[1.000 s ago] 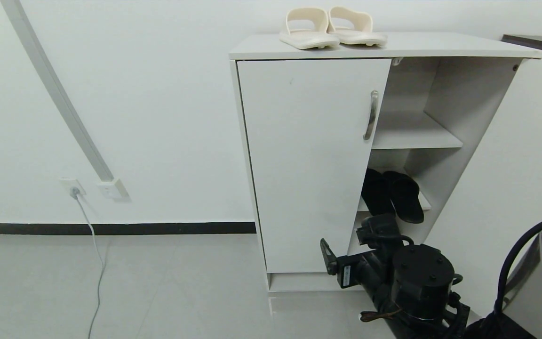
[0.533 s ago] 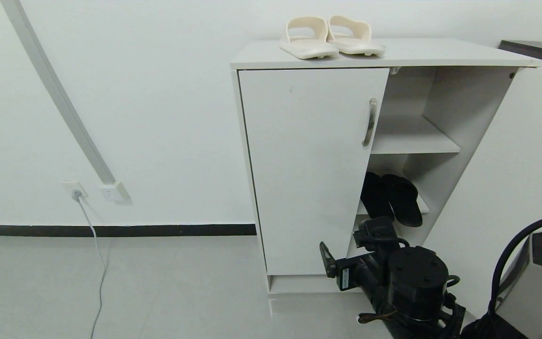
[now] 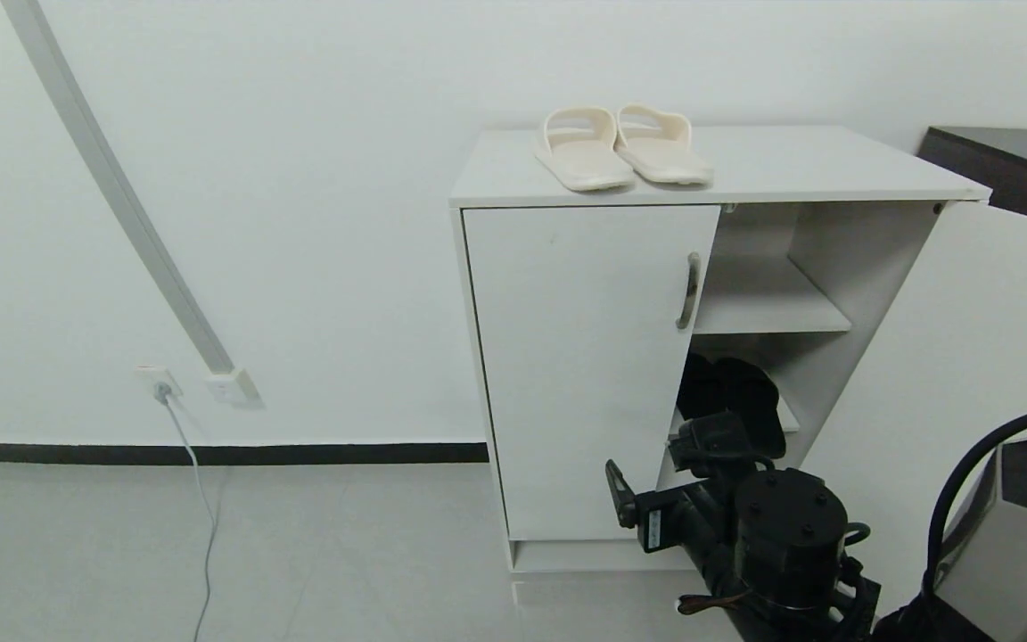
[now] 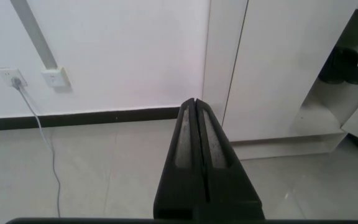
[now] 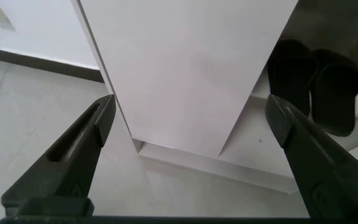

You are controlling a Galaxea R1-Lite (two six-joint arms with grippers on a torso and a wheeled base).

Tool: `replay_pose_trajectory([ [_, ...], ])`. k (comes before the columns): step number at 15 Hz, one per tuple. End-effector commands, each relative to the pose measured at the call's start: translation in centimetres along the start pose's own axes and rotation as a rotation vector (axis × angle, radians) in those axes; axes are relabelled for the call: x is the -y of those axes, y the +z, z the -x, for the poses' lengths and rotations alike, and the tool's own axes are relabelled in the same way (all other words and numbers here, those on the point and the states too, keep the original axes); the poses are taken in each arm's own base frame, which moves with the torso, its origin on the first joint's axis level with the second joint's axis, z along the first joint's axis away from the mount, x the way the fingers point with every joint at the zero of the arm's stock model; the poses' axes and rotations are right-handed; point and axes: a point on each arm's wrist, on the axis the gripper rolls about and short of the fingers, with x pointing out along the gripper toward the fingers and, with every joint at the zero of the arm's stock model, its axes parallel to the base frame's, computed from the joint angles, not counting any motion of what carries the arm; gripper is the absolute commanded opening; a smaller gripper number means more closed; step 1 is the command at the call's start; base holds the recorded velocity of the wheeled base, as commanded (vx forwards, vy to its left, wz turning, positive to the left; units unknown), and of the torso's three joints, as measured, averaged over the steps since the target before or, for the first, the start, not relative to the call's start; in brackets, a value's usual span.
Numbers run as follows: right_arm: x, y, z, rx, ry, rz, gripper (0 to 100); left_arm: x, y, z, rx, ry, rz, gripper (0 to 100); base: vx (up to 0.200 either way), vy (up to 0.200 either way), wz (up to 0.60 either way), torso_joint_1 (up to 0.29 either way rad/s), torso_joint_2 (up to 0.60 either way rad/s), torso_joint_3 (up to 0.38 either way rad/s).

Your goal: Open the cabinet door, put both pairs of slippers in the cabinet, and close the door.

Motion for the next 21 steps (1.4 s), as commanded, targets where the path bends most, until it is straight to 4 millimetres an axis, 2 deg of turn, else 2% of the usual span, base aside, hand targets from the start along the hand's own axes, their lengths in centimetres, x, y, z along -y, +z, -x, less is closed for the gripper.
replay_pose_trajectory([
  [1,-0.01,-0.07,-0.01,-0.002,-0.001,0.002,100,0.0,0.0,0.0,0.0,0.0,0.0,0,0.0,0.0,0.0,0.139,-0.47,-0.339],
  [11,0.1,-0.13,0.06,-0.006,-0.003,0.003,100,0.0,0.0,0.0,0.0,0.0,0.0,0,0.0,0.0,0.0,0.177,-0.49,-0.318],
  [21,0.5,-0.52,0.03,-0.021,-0.011,0.01,100,0.0,0.0,0.0,0.0,0.0,-0.001,0,0.0,0.0,0.0,0.243,-0.57,-0.328],
])
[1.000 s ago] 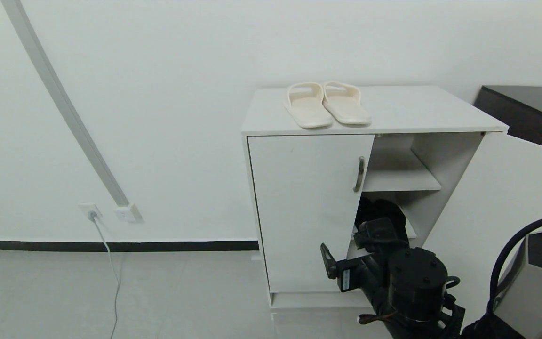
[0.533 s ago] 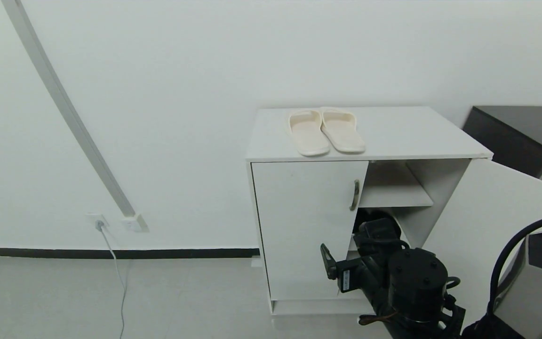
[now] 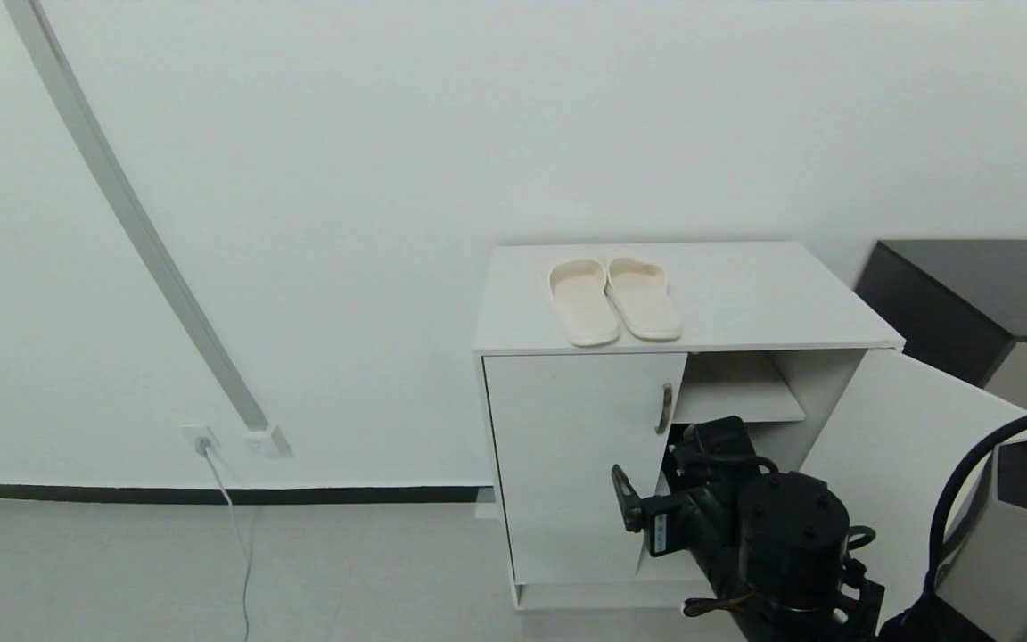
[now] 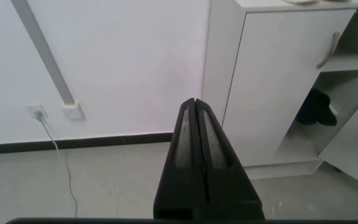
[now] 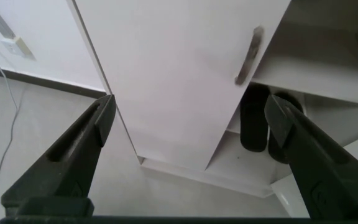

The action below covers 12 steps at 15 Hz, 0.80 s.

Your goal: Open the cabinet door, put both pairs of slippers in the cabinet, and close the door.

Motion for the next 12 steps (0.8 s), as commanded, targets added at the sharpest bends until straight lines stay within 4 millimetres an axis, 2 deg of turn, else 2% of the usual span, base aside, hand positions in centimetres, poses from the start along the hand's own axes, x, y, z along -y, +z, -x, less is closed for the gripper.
replay_pose_trajectory([
  [1,0.02,-0.06,-0.03,-0.002,-0.001,0.001,100,0.0,0.0,0.0,0.0,0.0,0.0,0,0.0,0.0,0.0,0.227,-0.52,-0.29],
  [9,0.4,-0.19,-0.24,-0.003,-0.012,0.004,100,0.0,0.0,0.0,0.0,0.0,-0.002,0,0.0,0.0,0.0,0.179,-0.39,-0.211],
  [11,0.79,-0.8,-0.79,-0.011,-0.035,0.031,100,0.0,0.0,0.0,0.0,0.0,-0.002,0,0.0,0.0,0.0,0.021,-0.04,-0.018],
  [12,0.86,-0.48,-0.99,0.012,-0.035,0.034,100,0.0,0.0,0.0,0.0,0.0,-0.005,0,0.0,0.0,0.0,0.0,0.0,0.0],
])
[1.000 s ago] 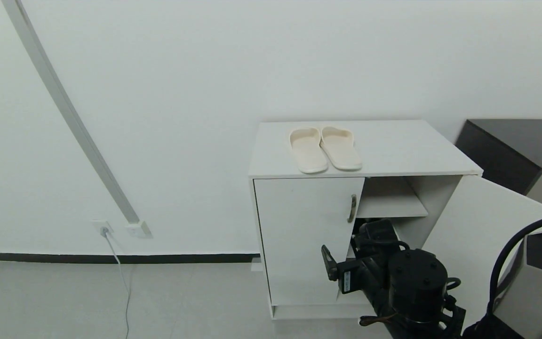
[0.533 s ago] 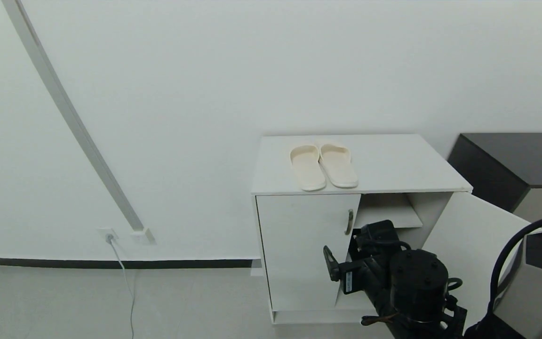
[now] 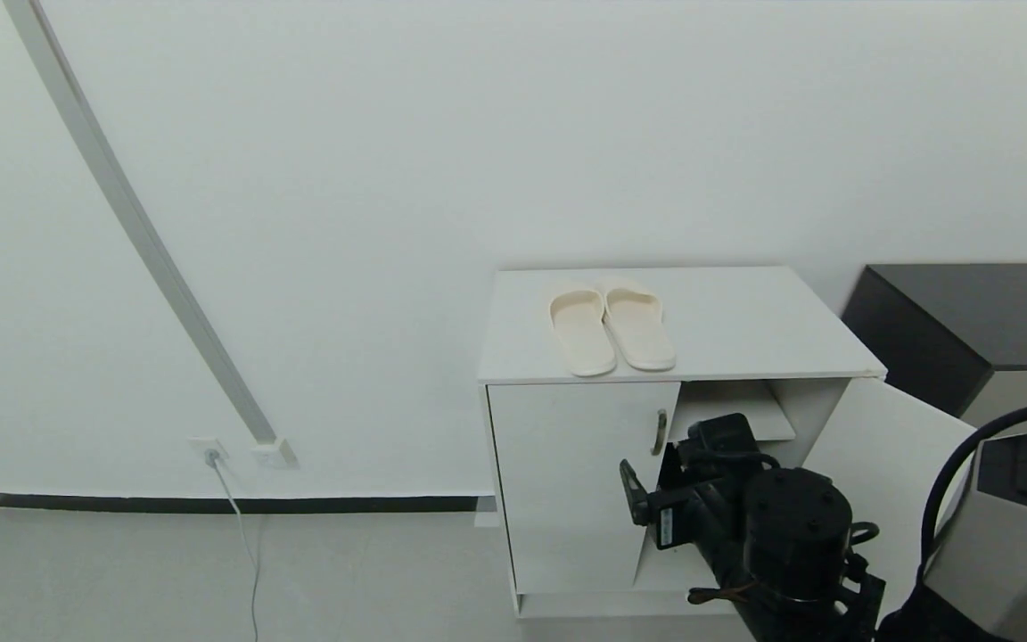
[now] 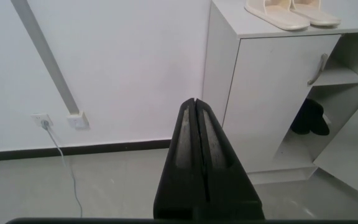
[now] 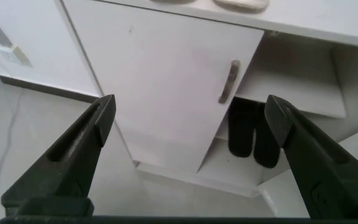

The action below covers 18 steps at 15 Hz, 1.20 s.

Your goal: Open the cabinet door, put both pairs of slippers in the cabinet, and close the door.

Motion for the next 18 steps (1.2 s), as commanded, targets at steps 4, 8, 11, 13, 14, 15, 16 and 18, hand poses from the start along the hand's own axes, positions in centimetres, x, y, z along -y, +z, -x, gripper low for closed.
replay_pose_trajectory([
  [4,0.8,4.1,-4.0,0.029,-0.079,-0.004,100,0.0,0.0,0.0,0.0,0.0,0.003,0,0.0,0.0,0.0,0.0,0.0,0.0],
  [8,-0.2,9.5,-5.4,-0.046,-0.08,-0.149,100,0.0,0.0,0.0,0.0,0.0,0.002,0,0.0,0.0,0.0,0.0,0.0,0.0],
  [11,-0.7,9.6,-5.1,-0.074,-0.065,-0.17,100,0.0,0.0,0.0,0.0,0.0,0.005,0,0.0,0.0,0.0,0.0,0.0,0.0],
  [13,-0.8,9.2,-5.0,-0.091,-0.031,-0.163,100,0.0,0.0,0.0,0.0,0.0,0.003,0,0.0,0.0,0.0,0.0,0.0,0.0],
  [14,-0.8,9.2,-5.0,-0.09,-0.03,-0.164,100,0.0,0.0,0.0,0.0,0.0,0.005,0,0.0,0.0,0.0,0.0,0.0,0.0],
  [15,-0.8,8.8,-4.9,-0.098,-0.029,-0.158,100,0.0,0.0,0.0,0.0,0.0,0.003,0,0.0,0.0,0.0,0.0,0.0,0.0],
  [16,-0.7,8.6,-4.8,-0.099,-0.027,-0.155,100,0.0,0.0,0.0,0.0,0.0,0.005,0,0.2,0.0,0.0,-0.007,-0.01,-0.002],
  [18,-0.7,8.5,-4.6,-0.092,-0.033,-0.157,100,0.0,0.0,0.0,0.0,0.0,0.003,0,0.2,0.0,0.0,-0.005,-0.01,0.002],
])
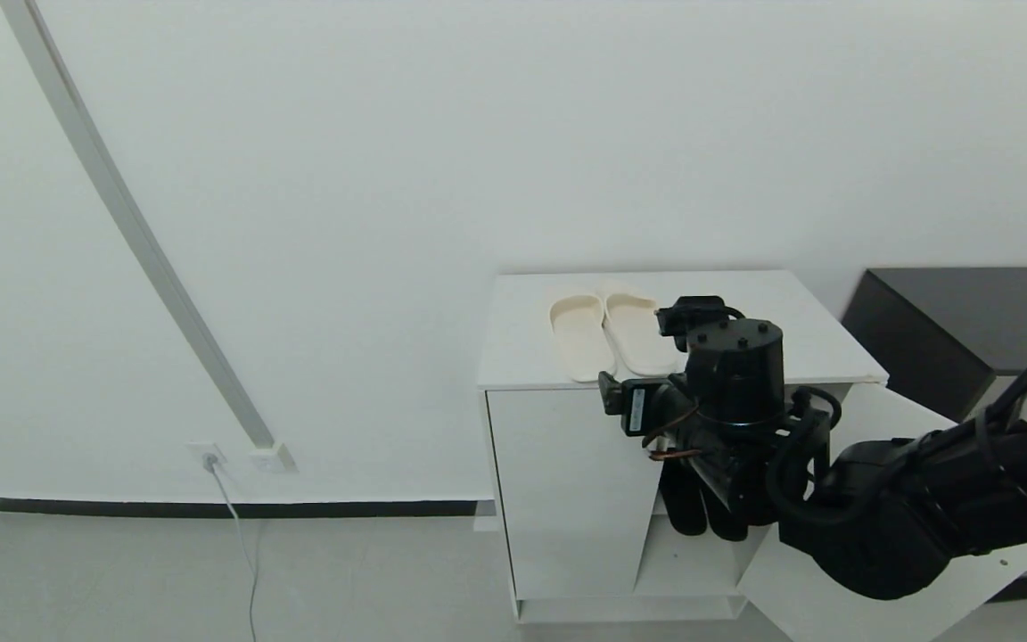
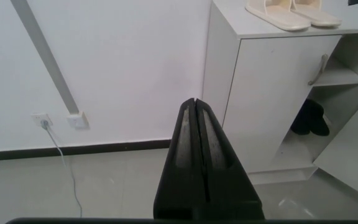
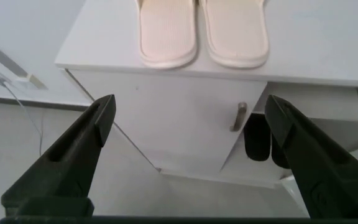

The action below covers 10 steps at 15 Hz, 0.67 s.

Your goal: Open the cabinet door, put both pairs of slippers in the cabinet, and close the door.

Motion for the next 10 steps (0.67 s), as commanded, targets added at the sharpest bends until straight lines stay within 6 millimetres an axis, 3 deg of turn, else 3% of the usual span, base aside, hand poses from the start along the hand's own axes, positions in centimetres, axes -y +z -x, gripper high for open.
replay_pose_trajectory([
  [1,0.1,0.0,0.1,-0.002,-0.001,0.003,100,0.0,0.0,0.0,0.0,0.0,0.0,0,0.2,0.0,0.0,-0.002,0.0,0.002],
  [10,0.6,-1.5,0.4,-0.041,0.001,0.019,100,0.0,0.0,0.0,0.0,0.0,0.001,0,0.2,0.0,0.0,0.006,0.0,0.001],
])
